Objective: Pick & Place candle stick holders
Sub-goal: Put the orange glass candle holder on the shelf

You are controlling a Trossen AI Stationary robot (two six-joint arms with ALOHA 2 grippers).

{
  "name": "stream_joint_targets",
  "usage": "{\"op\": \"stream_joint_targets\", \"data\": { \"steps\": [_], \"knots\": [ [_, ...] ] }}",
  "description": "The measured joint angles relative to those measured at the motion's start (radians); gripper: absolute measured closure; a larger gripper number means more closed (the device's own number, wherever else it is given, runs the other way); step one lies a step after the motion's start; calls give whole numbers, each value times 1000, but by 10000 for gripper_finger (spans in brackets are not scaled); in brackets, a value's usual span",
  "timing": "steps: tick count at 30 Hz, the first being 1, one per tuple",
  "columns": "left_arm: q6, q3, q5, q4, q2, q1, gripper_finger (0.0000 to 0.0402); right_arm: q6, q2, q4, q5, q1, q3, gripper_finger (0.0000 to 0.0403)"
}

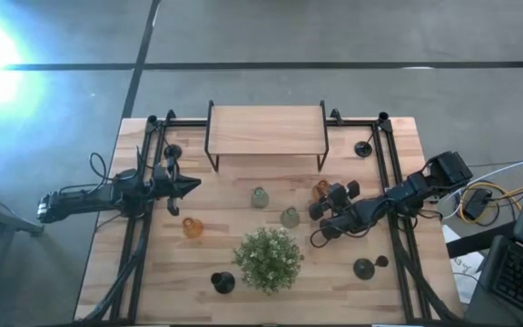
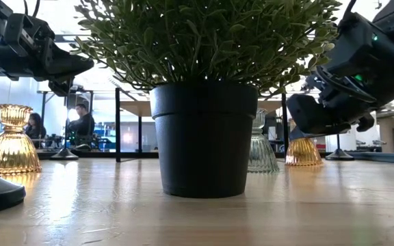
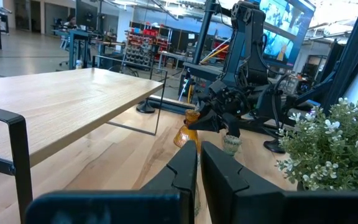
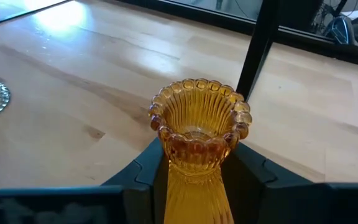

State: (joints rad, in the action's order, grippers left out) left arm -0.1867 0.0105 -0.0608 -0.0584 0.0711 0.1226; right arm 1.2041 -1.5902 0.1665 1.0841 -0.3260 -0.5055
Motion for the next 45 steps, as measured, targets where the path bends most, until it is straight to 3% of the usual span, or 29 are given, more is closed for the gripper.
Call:
{"op": "stream_joint_targets", "data": {
  "steps": [8,16,20,25,31,37,45],
  "knots": [
    [0,0,0,0,0,0,376,-165,71,9,-55,-1,-51,294],
    [0,0,0,0,0,0,376,-354,288,10,-70,7,-106,294],
    [0,0,0,1,0,0,376,-461,397,10,-172,53,-141,294],
    [0,0,0,0,0,0,376,-670,489,7,-302,165,-234,294],
    [0,0,0,0,0,0,376,-831,509,8,-509,391,-328,294],
    [0,0,0,1,0,0,376,-930,441,10,-739,603,-415,294],
    [0,0,0,0,0,0,376,-1125,295,5,-877,775,-558,294]
  ]
}}
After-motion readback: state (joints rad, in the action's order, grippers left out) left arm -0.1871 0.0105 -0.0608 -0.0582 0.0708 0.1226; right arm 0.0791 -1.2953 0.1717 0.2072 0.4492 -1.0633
